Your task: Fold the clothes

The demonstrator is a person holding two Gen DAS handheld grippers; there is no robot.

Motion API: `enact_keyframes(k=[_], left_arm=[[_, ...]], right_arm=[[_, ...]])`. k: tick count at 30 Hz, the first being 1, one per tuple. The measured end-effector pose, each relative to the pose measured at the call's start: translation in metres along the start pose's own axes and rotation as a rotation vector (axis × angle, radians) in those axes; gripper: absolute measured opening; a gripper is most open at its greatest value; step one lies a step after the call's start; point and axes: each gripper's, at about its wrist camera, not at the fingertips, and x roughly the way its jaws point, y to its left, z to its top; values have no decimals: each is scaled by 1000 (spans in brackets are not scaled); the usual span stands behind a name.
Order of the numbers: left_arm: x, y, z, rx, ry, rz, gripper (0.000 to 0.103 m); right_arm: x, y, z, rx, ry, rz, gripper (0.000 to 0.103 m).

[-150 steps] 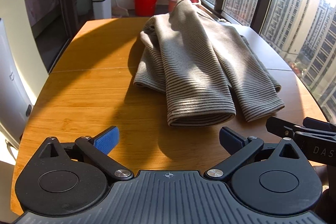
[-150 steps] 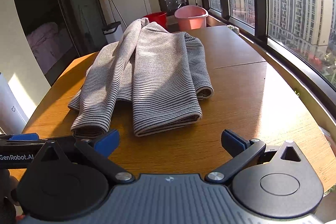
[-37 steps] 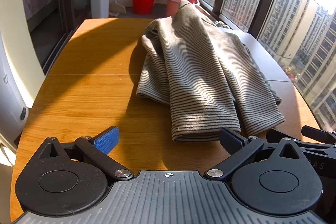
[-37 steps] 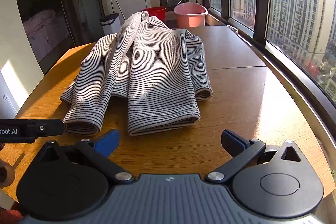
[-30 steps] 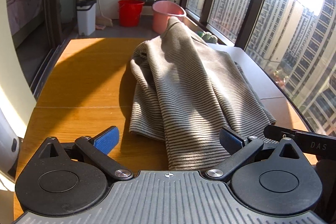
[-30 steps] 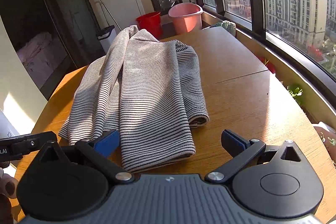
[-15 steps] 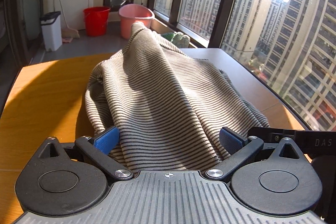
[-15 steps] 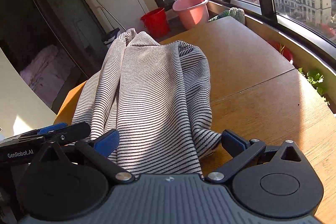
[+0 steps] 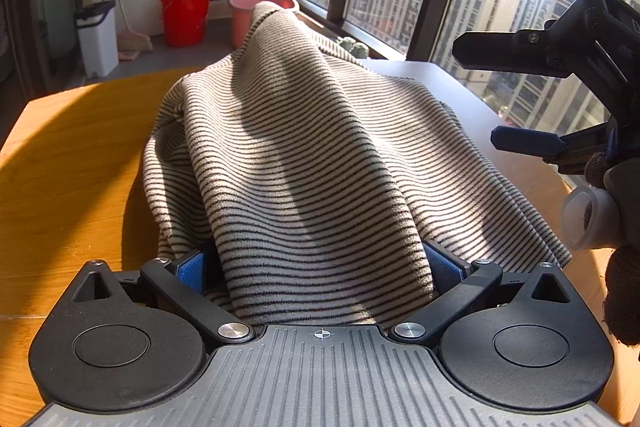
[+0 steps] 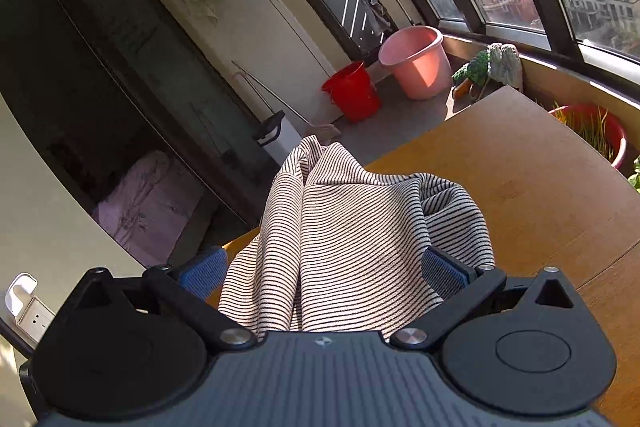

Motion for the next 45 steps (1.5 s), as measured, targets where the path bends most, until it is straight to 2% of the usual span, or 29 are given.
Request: enact_keyframes(k=[2,6,10,14,17,23,27,29,33,35,40,44,45], left_arm=[[0,1,0,4,-4,-4,103],[-1,8,-2,9,-17,-37,103],[-3,22,-6,-28,-35,-94,103],[-15,27,-20,-20,-42,-124,103],[-28,25,-32,8,-18,-139,103],[-70,17,-68,111,68,-227,103],[-86,20,-75,122,87,-242,103],[-93,23,-69,126,44,-210,103],[-97,30,-45,104,-76,-29,103],[-96,31,-33,78,-102,22,103],[-60,11,-21,118,-17,-27,103],[-35,6,-22,161,22,27,103],[-33,7,-22,161,29,17,102]], right_arm=[[20,0,-14,-23,61,-41,103],[23,3,-37,-111,3,-49,103],[13,-5,-39,-64,-1,0,103],[-4,-16,-45,-4,-8,66,103],[-21,-11,-60,-37,2,70,103],[-66,4,-100,-175,37,54,103],[-89,2,-114,-161,37,89,103],[-92,-2,-115,-138,24,107,103],[-90,-6,-111,-115,17,117,103],[-91,-4,-112,-129,18,107,103],[-88,9,-116,-201,31,53,103],[-88,9,-116,-204,31,50,103],[-88,9,-117,-208,32,48,103]])
